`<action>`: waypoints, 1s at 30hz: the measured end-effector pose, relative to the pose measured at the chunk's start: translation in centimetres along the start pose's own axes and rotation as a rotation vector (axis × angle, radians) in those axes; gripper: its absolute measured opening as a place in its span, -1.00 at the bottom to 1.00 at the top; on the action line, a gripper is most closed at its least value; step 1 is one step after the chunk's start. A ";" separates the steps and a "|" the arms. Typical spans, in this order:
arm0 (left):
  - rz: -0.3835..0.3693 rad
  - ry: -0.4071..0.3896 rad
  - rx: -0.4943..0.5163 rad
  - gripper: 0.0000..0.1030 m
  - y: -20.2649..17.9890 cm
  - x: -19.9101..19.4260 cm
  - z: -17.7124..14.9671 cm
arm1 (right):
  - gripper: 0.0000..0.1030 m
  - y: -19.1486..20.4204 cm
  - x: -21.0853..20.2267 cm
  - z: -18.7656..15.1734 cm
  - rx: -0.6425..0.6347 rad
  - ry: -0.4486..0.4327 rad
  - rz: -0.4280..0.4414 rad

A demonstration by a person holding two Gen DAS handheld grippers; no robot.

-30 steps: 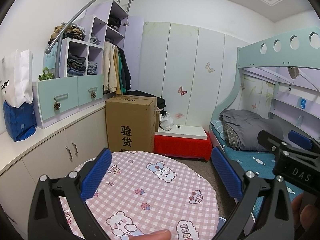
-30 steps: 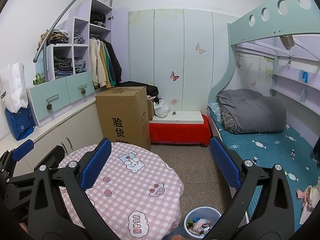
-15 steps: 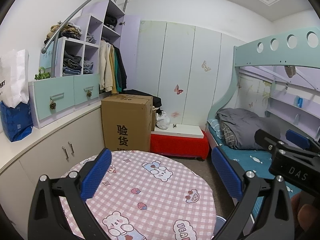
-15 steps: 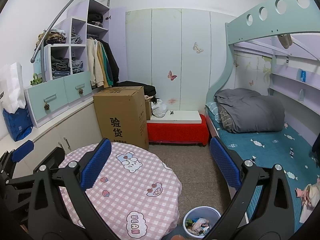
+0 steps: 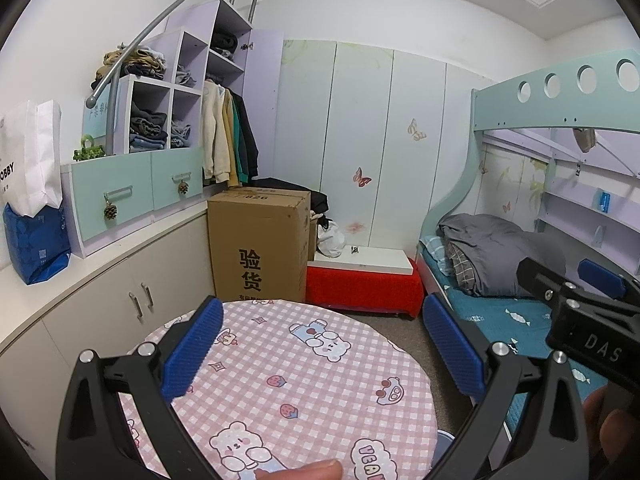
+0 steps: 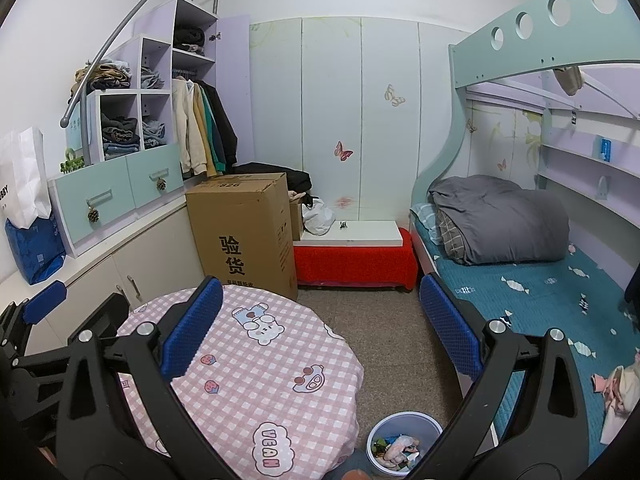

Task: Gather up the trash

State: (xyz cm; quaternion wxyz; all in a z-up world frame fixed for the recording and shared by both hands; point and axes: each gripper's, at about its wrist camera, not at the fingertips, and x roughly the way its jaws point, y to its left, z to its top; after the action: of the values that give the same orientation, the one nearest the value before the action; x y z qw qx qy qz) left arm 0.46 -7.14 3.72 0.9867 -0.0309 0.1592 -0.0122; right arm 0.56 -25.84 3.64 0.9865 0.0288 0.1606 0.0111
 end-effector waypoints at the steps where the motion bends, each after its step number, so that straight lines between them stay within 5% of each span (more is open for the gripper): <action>1: 0.001 0.000 0.001 0.91 0.1 0.1 0.1 | 0.88 -0.1 0.0 0.0 0.000 -0.001 0.000; 30: -0.005 -0.024 0.014 0.91 -0.1 -0.3 0.4 | 0.88 -0.6 -0.1 0.1 0.008 -0.001 -0.004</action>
State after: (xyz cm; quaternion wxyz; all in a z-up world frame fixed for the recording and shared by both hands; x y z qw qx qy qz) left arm 0.33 -7.18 4.17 0.9887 -0.0246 0.1472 -0.0153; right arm 0.51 -26.41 3.75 0.9865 0.0324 0.1601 0.0084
